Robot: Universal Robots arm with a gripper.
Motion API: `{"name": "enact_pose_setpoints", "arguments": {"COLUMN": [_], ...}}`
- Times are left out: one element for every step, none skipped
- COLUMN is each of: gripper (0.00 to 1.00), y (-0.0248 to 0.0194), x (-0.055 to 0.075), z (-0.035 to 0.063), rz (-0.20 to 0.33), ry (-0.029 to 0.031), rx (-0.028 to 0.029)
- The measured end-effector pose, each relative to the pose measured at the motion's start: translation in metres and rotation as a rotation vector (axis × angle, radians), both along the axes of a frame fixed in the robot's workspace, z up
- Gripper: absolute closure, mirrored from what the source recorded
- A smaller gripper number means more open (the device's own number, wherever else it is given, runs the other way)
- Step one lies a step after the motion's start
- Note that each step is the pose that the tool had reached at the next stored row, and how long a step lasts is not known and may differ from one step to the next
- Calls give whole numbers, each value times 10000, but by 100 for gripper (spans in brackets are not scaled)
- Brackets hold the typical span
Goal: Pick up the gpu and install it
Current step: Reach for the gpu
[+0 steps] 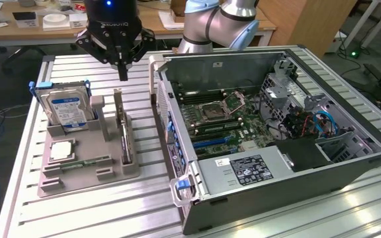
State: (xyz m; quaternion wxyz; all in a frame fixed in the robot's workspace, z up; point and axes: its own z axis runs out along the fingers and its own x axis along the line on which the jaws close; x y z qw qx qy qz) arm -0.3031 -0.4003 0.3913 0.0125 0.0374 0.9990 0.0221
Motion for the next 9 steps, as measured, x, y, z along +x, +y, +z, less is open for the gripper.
{"name": "enact_pose_setpoints", "arguments": {"gripper": [89, 89, 89, 89, 89, 89, 89, 89, 89], "y": [0, 0, 0, -1, -1, -1, -1, -1, -2], "x": [-10, -20, -30, -41, -50, -60, -68, -77, -86], "z": [0, -1, -1, -1, -2, -1, -1, -2, -2], "rz": [0, 0, 0, 0, 0, 0, 0, 1, 1], "ry": [0, 0, 0, 0, 0, 1, 1, 0, 0], "rx": [0, 0, 0, 0, 1, 0, -1, 0, 0]}}
